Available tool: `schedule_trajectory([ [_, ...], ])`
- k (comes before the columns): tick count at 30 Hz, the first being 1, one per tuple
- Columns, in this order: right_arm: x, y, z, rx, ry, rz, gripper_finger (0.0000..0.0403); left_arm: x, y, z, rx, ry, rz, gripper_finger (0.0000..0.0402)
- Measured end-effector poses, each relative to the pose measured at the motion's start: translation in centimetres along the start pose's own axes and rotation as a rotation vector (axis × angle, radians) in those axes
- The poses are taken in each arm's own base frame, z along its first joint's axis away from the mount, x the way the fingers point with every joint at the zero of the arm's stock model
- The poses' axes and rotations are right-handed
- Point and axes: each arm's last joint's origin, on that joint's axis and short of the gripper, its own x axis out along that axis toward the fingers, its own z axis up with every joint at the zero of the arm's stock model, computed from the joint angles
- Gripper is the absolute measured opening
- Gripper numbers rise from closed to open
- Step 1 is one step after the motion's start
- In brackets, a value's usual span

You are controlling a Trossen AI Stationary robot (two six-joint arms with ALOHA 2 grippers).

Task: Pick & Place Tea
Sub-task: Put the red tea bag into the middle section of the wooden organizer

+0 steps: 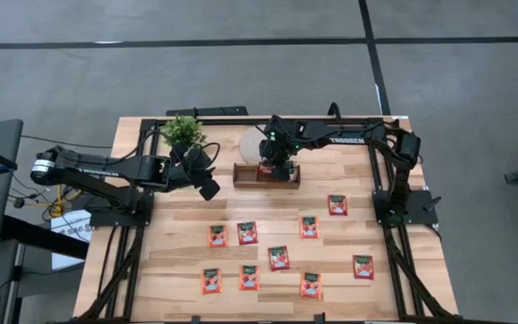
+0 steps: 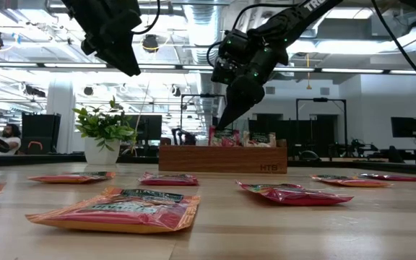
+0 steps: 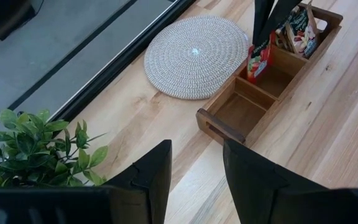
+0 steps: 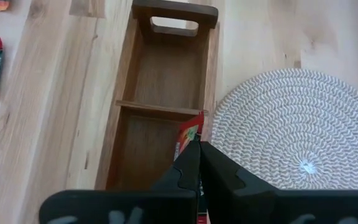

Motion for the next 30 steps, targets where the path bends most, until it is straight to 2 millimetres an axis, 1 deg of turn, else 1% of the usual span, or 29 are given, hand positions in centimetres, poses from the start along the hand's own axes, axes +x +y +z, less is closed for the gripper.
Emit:
schedule_trajectory([
  [4, 0.0, 0.0, 0.0, -0.001, 0.000, 0.000, 0.0012, 0.0, 0.0, 0.0, 0.000, 0.000, 0.000, 0.0137],
  [9, 0.0, 0.0, 0.0, -0.001, -0.002, -0.003, 0.0055, 0.0, 0.0, 0.0, -0.001, 0.000, 0.000, 0.0138],
  [12, 0.0, -0.1, 0.0, -0.002, 0.005, -0.022, 0.0074, 0.0, 0.0, 0.0, -0.001, 0.000, 0.000, 0.0137],
  [15, 0.0, -0.2, 0.1, -0.004, -0.003, -0.035, 0.0082, 0.0, 0.0, 0.0, -0.001, 0.000, 0.000, 0.0137],
  [20, -0.1, -0.3, 0.1, 0.011, 0.019, -0.089, 0.0083, 0.0, 0.0, 0.0, -0.005, 0.000, 0.000, 0.0137],
  [23, -1.3, -0.3, 0.6, 0.047, 0.031, -0.104, 0.0082, 0.0, 0.0, 0.0, -0.005, 0.000, 0.000, 0.0137],
  [27, -4.0, -0.2, 1.9, 0.061, 0.088, -0.076, 0.0082, 0.0, 0.0, 0.0, -0.004, 0.000, 0.000, 0.0137],
  [30, -5.9, 0.1, 2.4, 0.106, 0.160, -0.042, 0.0082, 0.0, 0.0, 0.0, -0.004, 0.000, 0.000, 0.0137],
])
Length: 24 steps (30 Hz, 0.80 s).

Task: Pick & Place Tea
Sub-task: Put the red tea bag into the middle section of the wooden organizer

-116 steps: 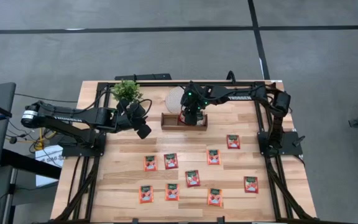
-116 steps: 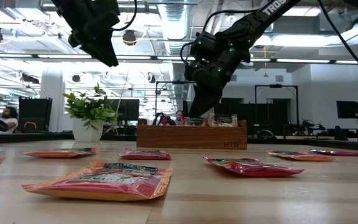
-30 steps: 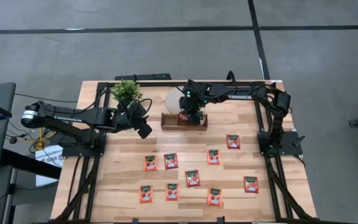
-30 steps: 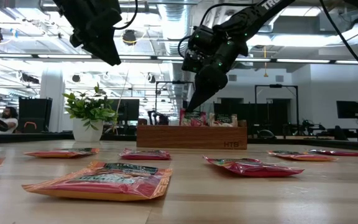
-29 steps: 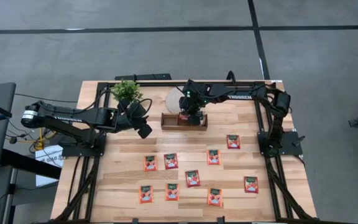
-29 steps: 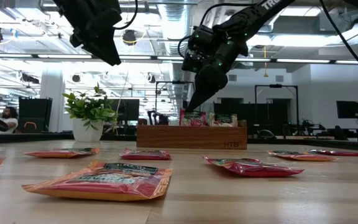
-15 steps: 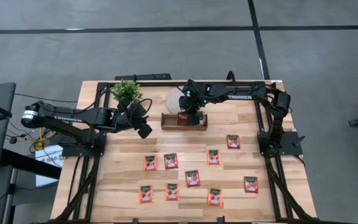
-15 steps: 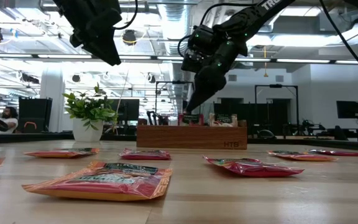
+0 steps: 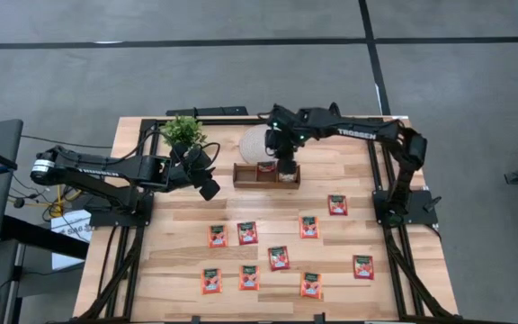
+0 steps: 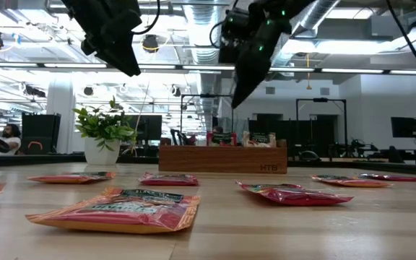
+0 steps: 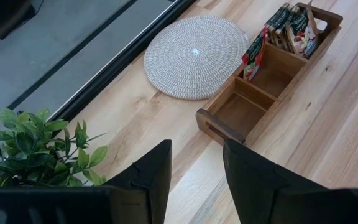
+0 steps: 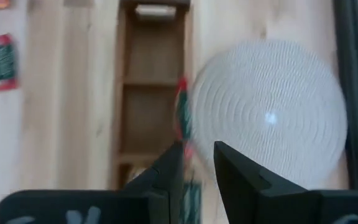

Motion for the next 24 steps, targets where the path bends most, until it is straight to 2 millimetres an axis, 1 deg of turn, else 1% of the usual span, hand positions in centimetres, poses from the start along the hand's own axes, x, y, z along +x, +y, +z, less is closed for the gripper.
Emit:
schedule_trajectory([
  [2, -1.0, 0.3, -0.4, 0.048, 0.076, 0.038, 0.0082, 0.0, 0.0, 0.0, 0.000, 0.000, 0.000, 0.0137],
  [4, -1.5, 0.9, -1.7, 0.087, 0.204, 0.117, 0.0082, 0.0, 0.0, 0.0, 0.000, 0.000, 0.000, 0.0138],
  [7, -1.4, 2.0, -3.7, 0.142, 0.363, 0.246, 0.0082, 0.0, 0.0, 0.0, -0.001, 0.003, -0.006, 0.0137],
  [9, -0.6, 2.6, -5.3, 0.193, 0.477, 0.298, 0.0082, 0.0, 0.0, 0.0, -0.002, 0.006, -0.013, 0.0138],
  [11, 0.6, 3.1, -6.9, 0.224, 0.547, 0.330, 0.0082, 0.0, -0.1, 0.0, -0.003, 0.011, -0.021, 0.0137],
  [16, 3.8, 4.7, -11.8, 0.284, 0.724, 0.378, 0.0082, 0.0, -0.1, -0.1, -0.003, 0.023, -0.047, 0.0137],
  [18, 4.5, 5.3, -13.8, 0.318, 0.782, 0.386, 0.0082, 0.0, -0.1, -0.1, -0.003, 0.026, -0.051, 0.0137],
  [21, 5.2, 6.0, -15.9, 0.346, 0.780, 0.375, 0.0082, 0.0, -0.1, -0.1, -0.001, 0.026, -0.052, 0.0138],
  [24, 5.1, 6.7, -17.4, 0.379, 0.738, 0.346, 0.0082, 0.0, -0.2, -0.1, -0.001, 0.026, -0.052, 0.0137],
])
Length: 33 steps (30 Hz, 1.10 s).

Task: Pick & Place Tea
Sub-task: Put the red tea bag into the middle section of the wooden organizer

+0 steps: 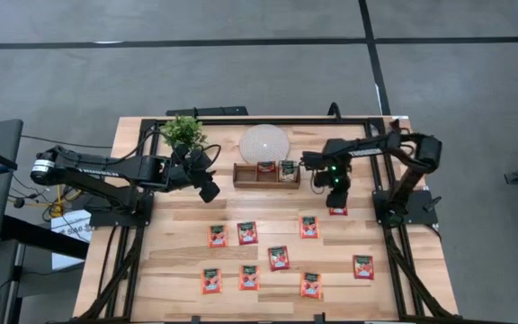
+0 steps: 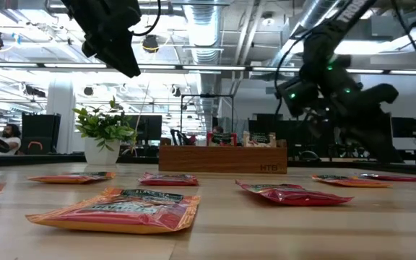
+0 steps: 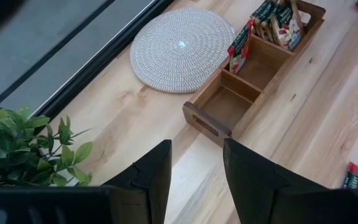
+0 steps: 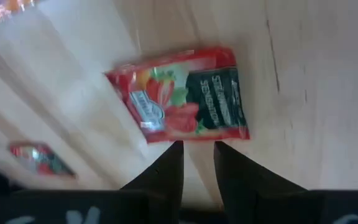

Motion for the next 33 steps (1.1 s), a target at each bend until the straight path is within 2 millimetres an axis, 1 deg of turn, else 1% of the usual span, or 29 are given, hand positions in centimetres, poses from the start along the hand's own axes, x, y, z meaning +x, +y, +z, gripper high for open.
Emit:
schedule_trajectory([
  [3, 0.1, 0.1, -1.1, 0.018, -0.087, -0.012, 0.0082, 0.0, 0.0, 0.0, 0.000, 0.000, 0.000, 0.0138],
  [10, -1.4, 0.8, -3.1, 0.023, -0.289, -0.074, 0.0082, 0.0, 0.0, 0.0, 0.000, 0.000, -0.001, 0.0137],
  [14, -1.6, 0.9, -3.9, 0.036, -0.336, -0.123, 0.0082, 0.0, 0.0, 0.0, -0.001, 0.000, -0.001, 0.0137],
  [18, -1.7, 0.9, -3.8, 0.030, -0.352, -0.139, 0.0082, 0.0, 0.0, 0.0, -0.002, 0.001, -0.001, 0.0137],
  [28, 0.1, 1.0, -2.3, 0.015, -0.247, -0.185, 0.0082, 0.0, 0.0, 0.0, -0.002, 0.001, -0.001, 0.0138],
  [33, 0.4, 0.8, -2.1, 0.019, -0.227, -0.184, 0.0082, 0.0, 0.0, 0.0, -0.003, 0.001, -0.001, 0.0137],
])
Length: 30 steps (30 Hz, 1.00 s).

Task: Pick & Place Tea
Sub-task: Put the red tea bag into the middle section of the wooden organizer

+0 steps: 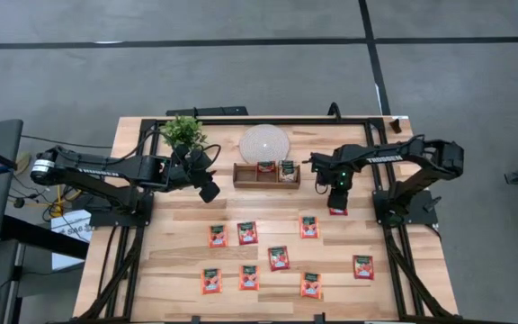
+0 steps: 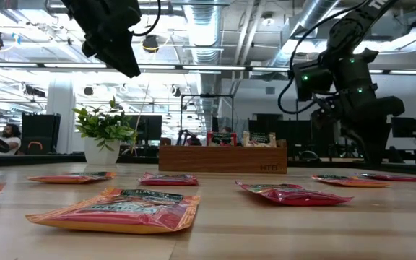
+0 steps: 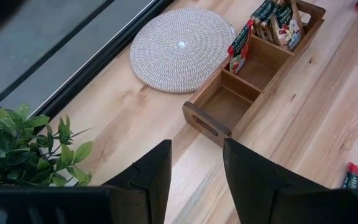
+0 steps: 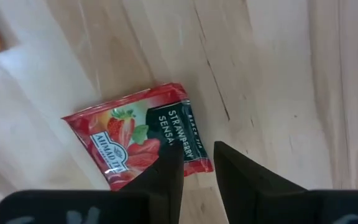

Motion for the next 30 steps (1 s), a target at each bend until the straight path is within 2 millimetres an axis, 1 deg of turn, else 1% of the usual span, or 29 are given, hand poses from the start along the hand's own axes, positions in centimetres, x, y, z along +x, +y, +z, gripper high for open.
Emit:
schedule_trajectory([
  [7, -0.02, -0.01, 0.02, 0.000, -0.002, -0.015, 0.0082, 0.00, 0.00, 0.00, 0.000, 0.000, 0.000, 0.0138],
  [13, 0.04, 0.46, 0.04, -0.020, 0.000, -0.019, 0.0082, 0.00, 0.00, 0.00, 0.001, 0.000, 0.000, 0.0137],
  [18, 0.06, 0.55, 0.08, -0.010, -0.002, -0.071, 0.0082, 0.00, 0.00, 0.00, 0.002, 0.000, 0.000, 0.0137],
  [30, 0.08, 0.71, 0.08, -0.017, -0.001, -0.068, 0.0082, 0.00, -0.08, -0.05, 0.001, 0.015, -0.030, 0.0137],
])
